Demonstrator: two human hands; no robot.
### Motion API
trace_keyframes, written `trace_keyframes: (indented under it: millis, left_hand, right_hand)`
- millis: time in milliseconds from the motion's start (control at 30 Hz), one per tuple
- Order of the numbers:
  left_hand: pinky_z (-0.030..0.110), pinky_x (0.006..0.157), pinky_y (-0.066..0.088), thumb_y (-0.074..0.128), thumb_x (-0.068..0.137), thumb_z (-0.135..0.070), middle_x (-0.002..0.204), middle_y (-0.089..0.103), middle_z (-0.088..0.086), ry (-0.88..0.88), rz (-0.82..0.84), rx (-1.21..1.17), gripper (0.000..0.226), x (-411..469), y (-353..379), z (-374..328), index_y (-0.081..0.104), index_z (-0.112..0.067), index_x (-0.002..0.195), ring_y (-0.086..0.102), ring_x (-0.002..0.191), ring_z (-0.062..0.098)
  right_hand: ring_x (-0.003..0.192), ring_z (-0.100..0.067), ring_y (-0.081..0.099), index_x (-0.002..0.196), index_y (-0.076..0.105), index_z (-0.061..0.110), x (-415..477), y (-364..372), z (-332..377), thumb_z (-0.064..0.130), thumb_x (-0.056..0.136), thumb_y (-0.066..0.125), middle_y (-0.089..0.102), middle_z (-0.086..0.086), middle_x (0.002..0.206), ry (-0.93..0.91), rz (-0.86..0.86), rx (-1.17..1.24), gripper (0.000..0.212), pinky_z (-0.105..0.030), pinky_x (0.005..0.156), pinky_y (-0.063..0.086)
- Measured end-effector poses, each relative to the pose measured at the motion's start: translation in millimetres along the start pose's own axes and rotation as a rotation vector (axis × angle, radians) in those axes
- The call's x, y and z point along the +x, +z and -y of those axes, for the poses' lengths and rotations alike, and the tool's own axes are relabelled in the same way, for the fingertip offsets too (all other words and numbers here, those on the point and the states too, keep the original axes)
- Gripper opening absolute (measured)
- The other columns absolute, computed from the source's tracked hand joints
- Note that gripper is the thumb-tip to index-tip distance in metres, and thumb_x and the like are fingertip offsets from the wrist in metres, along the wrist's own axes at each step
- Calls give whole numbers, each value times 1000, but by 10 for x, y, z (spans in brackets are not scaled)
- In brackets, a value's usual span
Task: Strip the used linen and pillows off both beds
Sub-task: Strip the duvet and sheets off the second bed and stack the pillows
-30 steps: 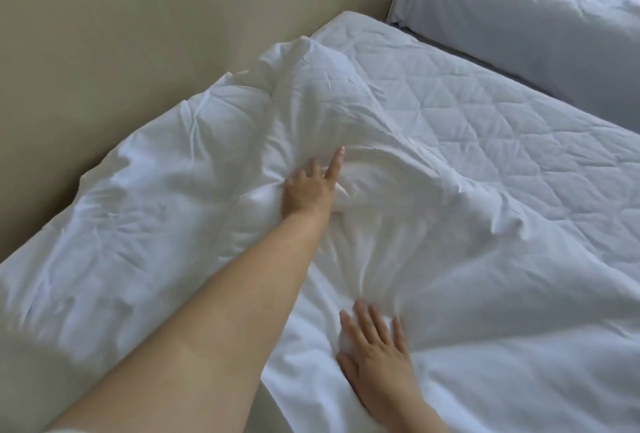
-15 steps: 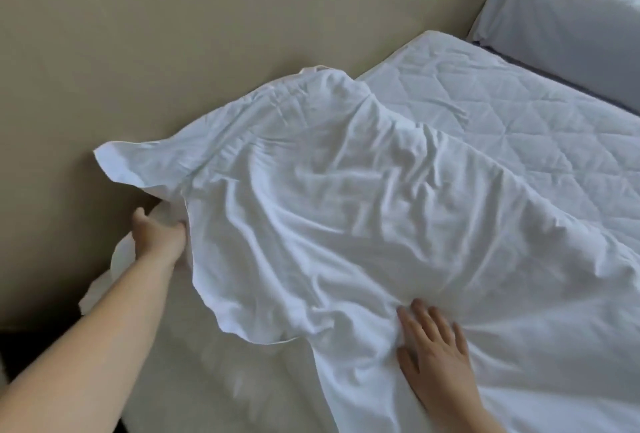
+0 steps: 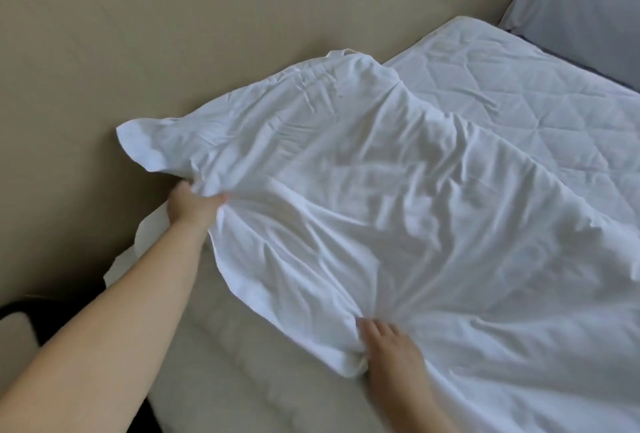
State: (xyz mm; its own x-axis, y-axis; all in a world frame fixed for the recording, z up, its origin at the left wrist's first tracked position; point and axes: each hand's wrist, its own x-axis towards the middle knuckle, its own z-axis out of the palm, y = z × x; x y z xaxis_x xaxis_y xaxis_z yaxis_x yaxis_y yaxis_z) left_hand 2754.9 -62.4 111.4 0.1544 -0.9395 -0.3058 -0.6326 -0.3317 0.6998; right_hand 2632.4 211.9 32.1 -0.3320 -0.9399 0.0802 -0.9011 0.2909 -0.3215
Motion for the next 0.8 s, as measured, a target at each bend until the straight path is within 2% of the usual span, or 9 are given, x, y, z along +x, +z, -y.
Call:
trace_keyframes:
  millis: [67, 167, 267, 367, 500, 567, 633, 700, 800]
  left_hand:
    - [37, 84, 42, 70, 80, -16, 129, 53, 17, 106, -83, 13, 53, -20, -260, -37, 48, 0, 125, 53, 116, 34]
    - [38, 86, 41, 70, 79, -16, 131, 50, 18, 59, -145, 15, 56, -127, -482, 249, 45, -1, 128, 51, 117, 34]
    - [37, 99, 36, 68, 82, -14, 141, 41, 17, -149, -48, 11, 67, -314, -355, 602, 35, 1, 137, 42, 127, 33]
    - [35, 102, 35, 71, 78, -28, 145, 36, 11, -221, -77, -96, 80, -308, -276, 735, 28, -6, 142, 39, 130, 30]
    - [38, 96, 44, 66, 77, -51, 147, 36, 7, -426, -60, -313, 86, -119, -356, 866, 25, -15, 144, 43, 129, 27]
    - [41, 90, 48, 56, 78, -63, 138, 49, 7, -583, 78, -546, 76, -101, -399, 897, 40, -18, 137, 51, 120, 27]
    - [42, 91, 46, 52, 84, -57, 125, 58, 6, -581, 151, -651, 58, -98, -419, 882, 50, -20, 129, 56, 111, 26]
    - [36, 79, 47, 49, 90, -46, 96, 67, 2, -533, 216, -690, 34, -107, -379, 813, 58, -19, 108, 59, 88, 21]
    - [30, 67, 48, 47, 93, -33, 62, 71, -5, -371, 292, -759, 19, -185, -380, 639, 62, -23, 86, 59, 79, 15]
  right_hand:
    - [41, -11, 53, 57, 58, 22, 30, -195, -28, 20, 48, 32, 52, 11, 47, -9, -77, 16, 27, -18, 40, 28]
    - [43, -12, 52, 52, 62, 24, -135, -331, 35, 19, 50, 32, 55, 12, 49, -103, -68, 76, 31, -21, 51, 30]
    - [68, -5, 63, 68, 70, 34, -378, -203, 69, 42, 49, 36, 66, 19, 74, -205, 187, 54, 40, -16, 75, 36]
    - [85, -7, 66, 82, 70, 36, -340, -145, 11, 60, 57, 42, 69, 16, 89, -163, 151, 131, 44, -22, 89, 33]
    - [136, -21, 25, 124, 45, 26, -228, -33, -28, 67, 59, 38, 46, -2, 130, 12, 149, -30, 77, -33, 108, 8]
    - [145, -20, -4, 125, 43, 24, -253, 173, -59, 71, 49, 32, 41, -4, 131, 2, 250, -141, 91, -41, 112, -2]
    - [144, -21, -11, 122, 46, 24, -238, 344, -81, 72, 43, 29, 51, -6, 127, 15, 303, -165, 94, -44, 113, -6]
    - [145, -23, -5, 121, 47, 24, -196, 395, -62, 72, 41, 28, 63, -7, 120, 37, 332, -158, 95, -44, 113, -8]
    - [127, -32, 31, 119, 46, 26, -217, 391, -84, 71, 43, 26, 68, -5, 113, 62, 334, -161, 91, -43, 113, -11]
